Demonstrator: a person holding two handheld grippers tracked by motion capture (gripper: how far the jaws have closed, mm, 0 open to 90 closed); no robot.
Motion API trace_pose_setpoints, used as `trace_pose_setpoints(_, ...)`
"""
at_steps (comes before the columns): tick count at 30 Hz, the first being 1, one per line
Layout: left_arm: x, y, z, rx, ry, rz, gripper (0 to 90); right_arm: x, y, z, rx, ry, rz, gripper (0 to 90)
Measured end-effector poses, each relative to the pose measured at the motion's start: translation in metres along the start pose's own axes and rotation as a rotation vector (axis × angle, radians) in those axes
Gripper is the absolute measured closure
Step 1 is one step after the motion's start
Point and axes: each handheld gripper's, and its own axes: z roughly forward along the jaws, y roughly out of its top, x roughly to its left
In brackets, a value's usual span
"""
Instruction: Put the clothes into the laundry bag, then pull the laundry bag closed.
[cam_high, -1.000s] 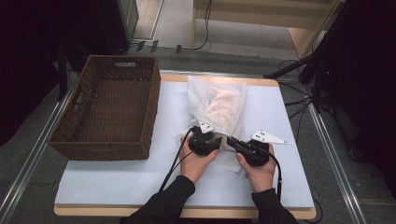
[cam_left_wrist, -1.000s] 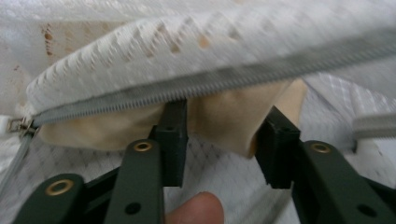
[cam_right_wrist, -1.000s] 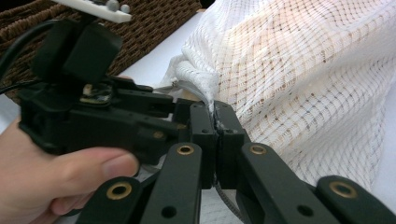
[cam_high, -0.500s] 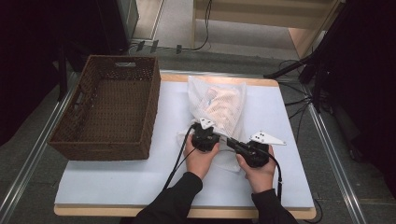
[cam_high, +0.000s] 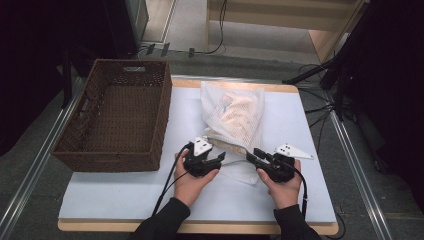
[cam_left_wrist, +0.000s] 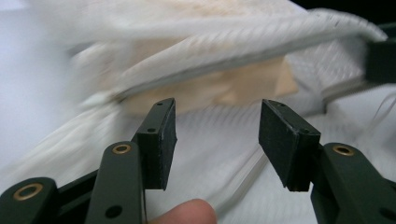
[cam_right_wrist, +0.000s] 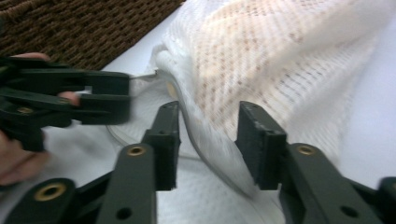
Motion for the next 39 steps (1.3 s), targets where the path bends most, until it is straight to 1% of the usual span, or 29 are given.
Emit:
trace_pose_setpoints(2,0.01,-0.007,-0.01,0.023,0.023,-0.01,46.3,-0.001,-0.003,-0.007,-0.003,-0.018,-0.005,55.6)
trace_pose_setpoints(5,0.022,-0.016,-0.018,0.051,0.057,0.011,45.0,-0.001,-0.009,-0.018,0.002,-0.039,-0.007,52.0)
trace_pose_setpoints(7,0.027,-0.022,-0.022,0.056,0.08,0.019,44.6,-0.002,-0.016,-0.024,0.016,-0.055,-0.005,50.2)
trace_pose_setpoints(8,0.029,-0.024,-0.024,0.048,0.094,0.015,44.5,-0.002,-0.02,-0.026,0.027,-0.068,-0.003,49.4)
trace_pose_setpoints(10,0.032,-0.025,-0.026,0.04,0.094,0.001,44.5,-0.005,-0.029,-0.03,0.05,-0.09,0.014,48.3)
trace_pose_setpoints(12,0.032,-0.024,-0.025,0.044,0.106,0.024,44.0,-0.005,-0.038,-0.031,0.075,-0.104,0.039,47.0)
trace_pose_setpoints(13,0.032,-0.024,-0.025,0.043,0.103,0.028,44.5,-0.004,-0.042,-0.031,0.089,-0.112,0.042,46.2)
trace_pose_setpoints(15,0.032,-0.025,-0.025,0.039,0.098,0.032,45.2,-0.002,-0.045,-0.03,0.111,-0.138,0.034,45.0)
trace_pose_setpoints(18,0.033,-0.025,-0.025,0.036,0.097,0.032,45.5,0.002,-0.046,-0.028,0.124,-0.156,0.04,44.4)
trace_pose_setpoints(21,0.033,-0.026,-0.026,0.028,0.097,0.029,46.5,0.007,-0.048,-0.023,0.139,-0.154,0.026,45.2)
trace_pose_setpoints(24,0.033,-0.026,-0.027,0.024,0.089,0.029,46.9,0.011,-0.054,-0.017,0.188,-0.18,0.012,51.3)
trace_pose_setpoints(25,0.033,-0.027,-0.027,0.02,0.087,0.026,46.8,0.013,-0.055,-0.017,0.187,-0.196,0.003,56.1)
trace_pose_setpoints(26,0.033,-0.027,-0.027,0.02,0.086,0.023,46.6,0.013,-0.055,-0.018,0.195,-0.213,-0.022,66.3)
trace_pose_setpoints(27,0.033,-0.027,-0.027,0.017,0.085,0.02,46.4,0.012,-0.055,-0.02,0.205,-0.22,-0.04,78.1)
trace_pose_setpoints(28,0.033,-0.027,-0.027,0.018,0.084,0.019,46.1,0.009,-0.055,-0.021,0.207,-0.213,-0.049,85.9)
trace_pose_setpoints(29,0.034,-0.027,-0.028,0.016,0.082,0.017,45.7,0.006,-0.055,-0.024,0.209,-0.207,-0.039,90.0)
trace_pose_setpoints(30,0.034,-0.027,-0.028,0.015,0.081,0.014,45.5,0.001,-0.056,-0.027,0.209,-0.223,-0.023,90.0)
trace_pose_setpoints(32,0.034,-0.028,-0.029,0.014,0.078,0.01,44.7,-0.011,-0.055,-0.036,0.2,-0.271,0.006,90.0)
trace_pose_setpoints(35,0.035,-0.028,-0.029,0.02,0.074,0.005,44.1,-0.032,-0.056,-0.051,0.178,-0.334,0.054,90.0)
trace_pose_setpoints(36,0.035,-0.028,-0.029,0.023,0.074,0.004,43.9,-0.036,-0.057,-0.055,0.16,-0.338,0.072,90.0)
trace_pose_setpoints(37,0.035,-0.027,-0.028,0.03,0.079,0.002,43.8,-0.039,-0.057,-0.058,0.138,-0.317,0.083,85.0)
trace_pose_setpoints(39,0.036,-0.027,-0.027,0.035,0.088,-0.014,43.8,-0.036,-0.056,-0.058,0.118,-0.241,0.103,73.0)
